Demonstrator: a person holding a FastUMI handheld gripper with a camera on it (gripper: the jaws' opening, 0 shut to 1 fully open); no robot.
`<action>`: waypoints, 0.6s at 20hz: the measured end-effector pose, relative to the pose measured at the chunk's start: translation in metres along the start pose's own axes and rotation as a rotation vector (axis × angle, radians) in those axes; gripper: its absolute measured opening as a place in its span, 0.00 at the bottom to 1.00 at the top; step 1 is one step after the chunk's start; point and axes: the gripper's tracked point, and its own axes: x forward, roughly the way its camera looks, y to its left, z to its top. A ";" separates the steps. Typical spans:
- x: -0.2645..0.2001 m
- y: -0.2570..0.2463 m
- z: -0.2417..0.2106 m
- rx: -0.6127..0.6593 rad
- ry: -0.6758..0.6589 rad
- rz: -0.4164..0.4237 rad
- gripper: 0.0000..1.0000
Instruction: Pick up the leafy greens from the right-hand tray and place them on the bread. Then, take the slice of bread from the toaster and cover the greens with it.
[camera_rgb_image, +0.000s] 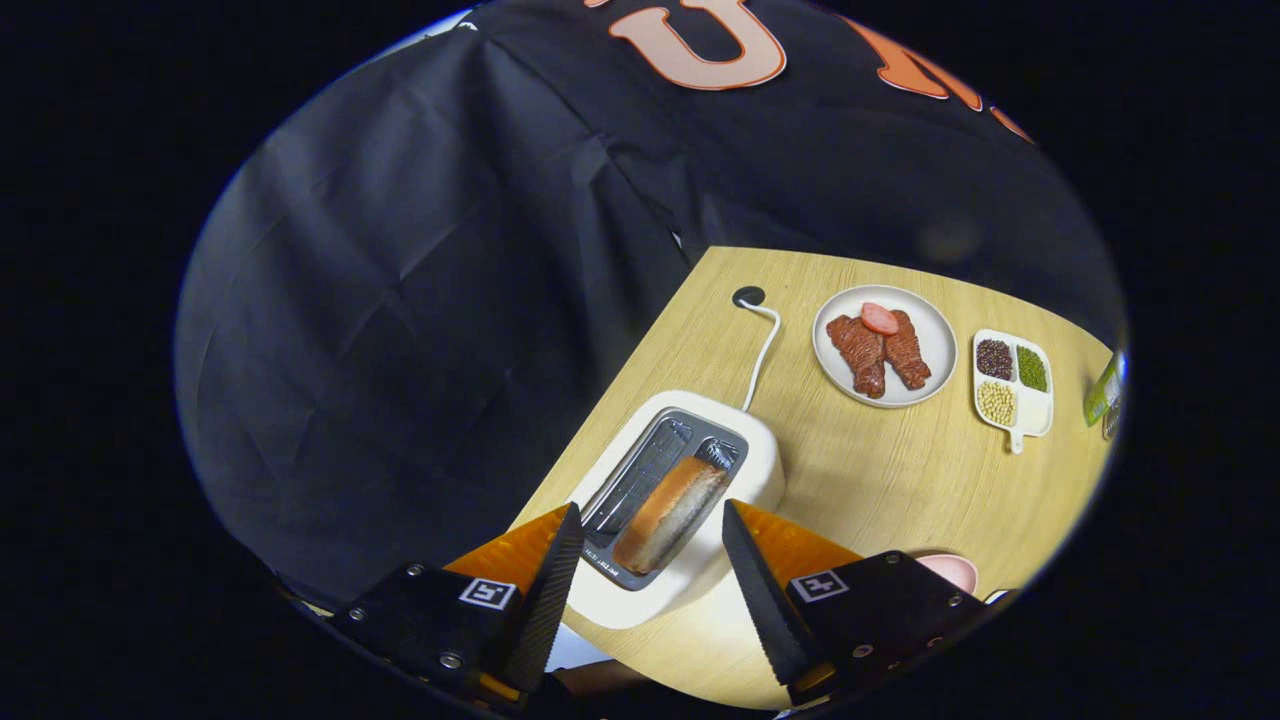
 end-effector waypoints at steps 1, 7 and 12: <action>0.005 0.001 0.001 -0.006 0.012 -0.006 0.84; 0.025 0.001 -0.009 -0.013 0.110 -0.060 0.74; 0.035 -0.010 -0.017 0.000 0.160 -0.106 0.61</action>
